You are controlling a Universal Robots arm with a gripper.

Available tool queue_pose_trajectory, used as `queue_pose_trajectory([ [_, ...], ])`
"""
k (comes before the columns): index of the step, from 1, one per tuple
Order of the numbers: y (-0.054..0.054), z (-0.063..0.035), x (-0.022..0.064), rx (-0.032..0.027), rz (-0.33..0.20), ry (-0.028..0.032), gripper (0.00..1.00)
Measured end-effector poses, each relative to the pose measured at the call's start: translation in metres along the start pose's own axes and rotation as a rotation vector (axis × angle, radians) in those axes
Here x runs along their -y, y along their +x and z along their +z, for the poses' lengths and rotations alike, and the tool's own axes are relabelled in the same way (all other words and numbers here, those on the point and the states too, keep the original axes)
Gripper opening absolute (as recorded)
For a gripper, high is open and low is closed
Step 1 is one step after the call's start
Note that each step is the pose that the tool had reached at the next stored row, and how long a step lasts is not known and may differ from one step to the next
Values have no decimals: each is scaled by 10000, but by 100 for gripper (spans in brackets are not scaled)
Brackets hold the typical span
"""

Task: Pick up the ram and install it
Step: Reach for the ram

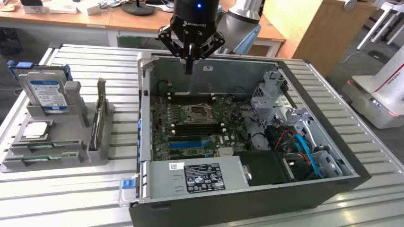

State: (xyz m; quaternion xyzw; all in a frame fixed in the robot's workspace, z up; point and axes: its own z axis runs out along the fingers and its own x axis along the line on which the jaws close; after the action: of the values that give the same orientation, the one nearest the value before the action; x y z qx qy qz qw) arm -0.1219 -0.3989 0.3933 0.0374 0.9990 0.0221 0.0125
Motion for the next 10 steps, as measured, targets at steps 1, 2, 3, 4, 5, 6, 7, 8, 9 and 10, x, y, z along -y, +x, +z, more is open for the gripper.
queue_pose_trajectory([
  [1, 0, 0, 0, 0, 0, 0, 11],
  [2, 0, 0, 0, 0, 0, 0, 11],
  [3, 0, 0, 0, -1, 0, 0, 11],
  [4, 0, 0, 0, 0, 0, 0, 11],
  [5, 0, 0, 0, 0, -1, 0, 11],
  [6, 3, 0, 0, 0, 0, 1, 11],
  [7, 5, 0, 0, 0, 0, 1, 11],
  [8, 8, 0, 0, 0, 1, 1, 11],
  [9, 11, 0, 1, 0, 2, 0, 11],
  [10, 15, 0, 1, 0, 1, 0, 11],
])
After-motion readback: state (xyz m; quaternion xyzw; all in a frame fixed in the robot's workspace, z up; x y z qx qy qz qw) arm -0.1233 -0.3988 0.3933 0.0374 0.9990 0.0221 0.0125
